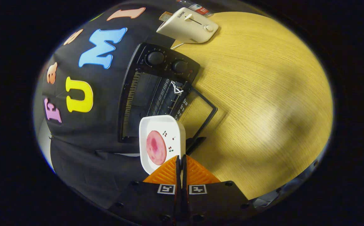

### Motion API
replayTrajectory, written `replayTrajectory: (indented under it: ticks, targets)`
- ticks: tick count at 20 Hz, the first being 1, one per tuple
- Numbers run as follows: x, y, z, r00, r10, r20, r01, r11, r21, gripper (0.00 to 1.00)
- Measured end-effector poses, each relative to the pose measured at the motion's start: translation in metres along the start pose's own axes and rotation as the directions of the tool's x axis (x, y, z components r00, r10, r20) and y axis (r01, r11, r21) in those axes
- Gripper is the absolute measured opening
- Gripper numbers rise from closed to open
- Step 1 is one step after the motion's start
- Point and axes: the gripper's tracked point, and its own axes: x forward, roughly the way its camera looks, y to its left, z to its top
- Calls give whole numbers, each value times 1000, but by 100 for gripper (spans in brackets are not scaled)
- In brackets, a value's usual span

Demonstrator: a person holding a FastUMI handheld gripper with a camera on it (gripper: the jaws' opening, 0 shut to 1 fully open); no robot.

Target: Open the toaster oven, put the food inside, and close the toaster oven door.

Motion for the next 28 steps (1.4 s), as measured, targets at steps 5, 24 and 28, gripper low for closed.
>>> replayTrajectory:
  ticks: [5, 24, 28]
  targets:
    - [43, 23, 12, 998, -10, 65, 4, 996, 91, 2]
    - [143, 71, 86, 928, -48, 370, -70, 952, 299, 3]
    - [136, 86, 88, 919, 30, 393, -135, 961, 242, 28]
